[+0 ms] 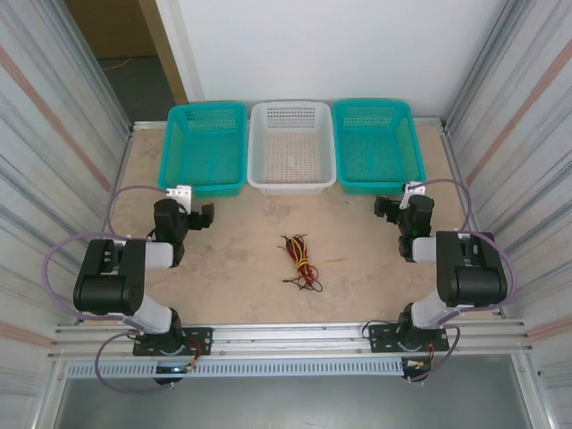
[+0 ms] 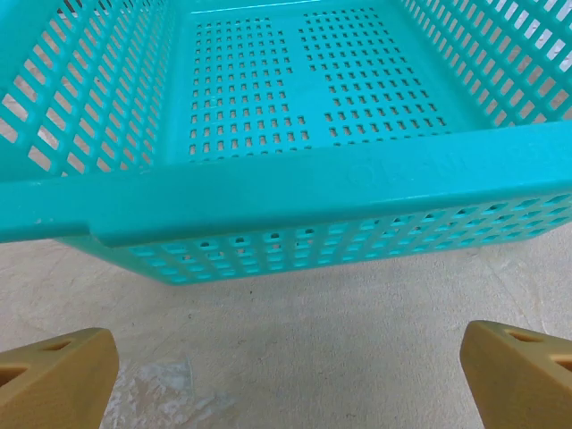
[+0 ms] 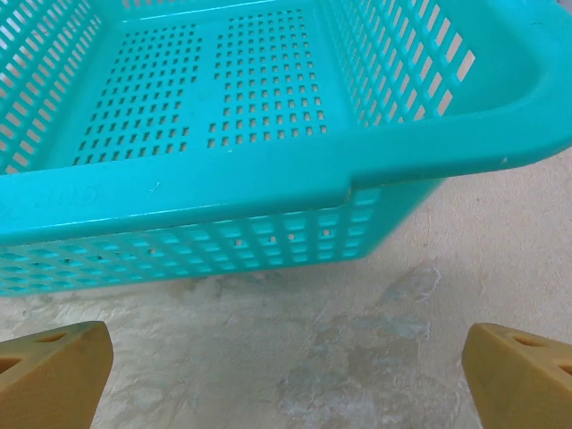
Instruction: Untangle the cables
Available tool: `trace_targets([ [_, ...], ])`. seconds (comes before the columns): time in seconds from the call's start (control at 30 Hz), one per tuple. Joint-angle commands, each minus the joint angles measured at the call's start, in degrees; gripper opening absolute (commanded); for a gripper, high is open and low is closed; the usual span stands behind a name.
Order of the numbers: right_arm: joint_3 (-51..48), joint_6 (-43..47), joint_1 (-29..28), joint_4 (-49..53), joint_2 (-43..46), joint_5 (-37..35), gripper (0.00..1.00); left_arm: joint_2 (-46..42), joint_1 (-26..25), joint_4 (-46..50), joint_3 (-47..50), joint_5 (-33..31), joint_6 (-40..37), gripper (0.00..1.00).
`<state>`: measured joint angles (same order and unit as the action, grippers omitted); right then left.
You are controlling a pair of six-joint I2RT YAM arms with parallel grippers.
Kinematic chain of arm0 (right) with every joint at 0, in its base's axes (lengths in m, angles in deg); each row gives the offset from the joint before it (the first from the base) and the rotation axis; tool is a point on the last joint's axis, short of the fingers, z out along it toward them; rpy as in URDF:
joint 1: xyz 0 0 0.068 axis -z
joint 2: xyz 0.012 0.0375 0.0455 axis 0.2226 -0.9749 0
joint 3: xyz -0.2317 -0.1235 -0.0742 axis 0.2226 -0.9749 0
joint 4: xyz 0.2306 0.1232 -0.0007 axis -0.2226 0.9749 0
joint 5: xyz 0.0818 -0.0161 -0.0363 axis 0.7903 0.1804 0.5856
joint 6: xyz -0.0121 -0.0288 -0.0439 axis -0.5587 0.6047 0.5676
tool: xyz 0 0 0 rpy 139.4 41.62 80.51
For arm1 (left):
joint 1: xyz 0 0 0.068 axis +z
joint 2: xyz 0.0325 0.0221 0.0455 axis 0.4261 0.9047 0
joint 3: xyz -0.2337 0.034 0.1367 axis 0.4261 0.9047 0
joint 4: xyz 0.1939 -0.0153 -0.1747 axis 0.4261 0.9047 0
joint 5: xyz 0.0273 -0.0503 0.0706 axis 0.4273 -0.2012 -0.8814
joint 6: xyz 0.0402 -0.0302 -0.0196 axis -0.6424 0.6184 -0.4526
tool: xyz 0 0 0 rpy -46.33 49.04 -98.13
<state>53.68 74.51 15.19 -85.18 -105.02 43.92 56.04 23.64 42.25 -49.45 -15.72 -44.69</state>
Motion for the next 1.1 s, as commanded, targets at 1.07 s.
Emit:
trace_targets([
  [1.07,5.2,-0.6,-7.03,23.23,19.97,-16.49,0.99,-12.21,-6.86,32.57,-15.35,-16.55,1.65,0.9],
])
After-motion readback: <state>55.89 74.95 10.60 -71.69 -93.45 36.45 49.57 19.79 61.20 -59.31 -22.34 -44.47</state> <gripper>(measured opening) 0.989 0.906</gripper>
